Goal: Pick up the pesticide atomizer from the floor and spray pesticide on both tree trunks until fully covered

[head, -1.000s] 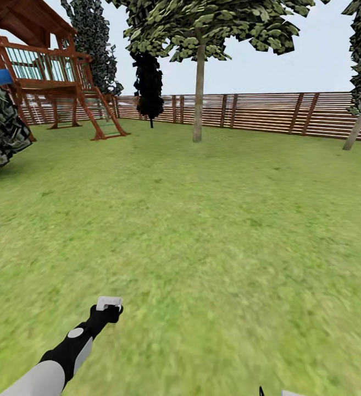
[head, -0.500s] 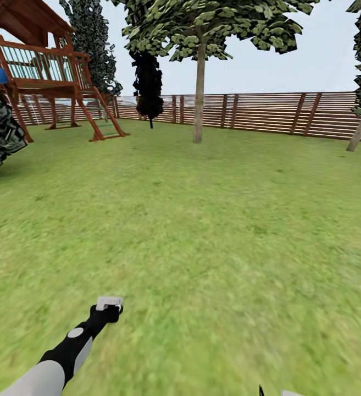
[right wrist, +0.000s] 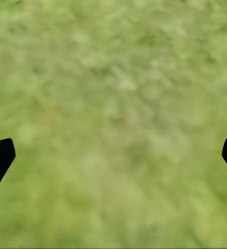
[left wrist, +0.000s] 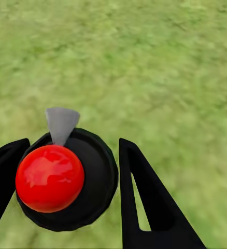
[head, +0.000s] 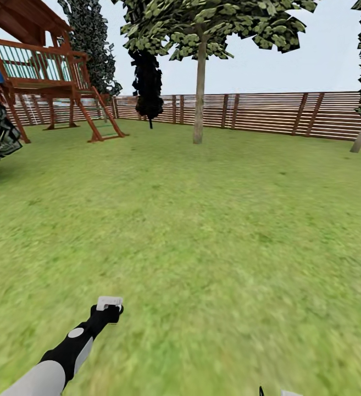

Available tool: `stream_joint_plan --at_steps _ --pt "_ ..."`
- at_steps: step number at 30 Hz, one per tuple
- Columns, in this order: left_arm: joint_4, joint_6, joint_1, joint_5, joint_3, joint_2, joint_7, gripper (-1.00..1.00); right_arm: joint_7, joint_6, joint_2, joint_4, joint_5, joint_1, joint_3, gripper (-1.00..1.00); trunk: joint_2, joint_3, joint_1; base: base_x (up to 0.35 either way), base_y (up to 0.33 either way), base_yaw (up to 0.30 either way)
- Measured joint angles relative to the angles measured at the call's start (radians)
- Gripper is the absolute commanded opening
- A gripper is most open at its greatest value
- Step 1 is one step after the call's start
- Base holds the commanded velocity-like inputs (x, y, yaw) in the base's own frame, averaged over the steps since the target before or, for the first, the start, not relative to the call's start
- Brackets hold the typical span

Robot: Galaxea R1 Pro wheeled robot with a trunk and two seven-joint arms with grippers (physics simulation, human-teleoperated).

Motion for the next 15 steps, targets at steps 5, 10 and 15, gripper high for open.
stream_joint_plan --at_steps 5,10,15 --pt "0.000 0.000 0.000 0.000 0.000 0.000 0.000 -1.00 0.000 0.000 0.000 0.000 0.000 0.000 0.000 1.00 0.000 0.000 0.000 0.339 0.000 0.000" --pt "0.000 0.000 -0.001 0.000 0.000 0.000 0.000 -1.00 0.000 0.000 0.000 0.000 0.000 0.000 0.000 1.00 0.000 0.000 0.000 0.339 0.000 0.000" --pt "0.000 0.000 -0.001 0.000 0.000 0.000 0.000 -1.00 0.000 0.000 0.000 0.000 0.000 0.000 0.000 1.00 0.000 0.000 0.000 0.339 0.000 0.000"
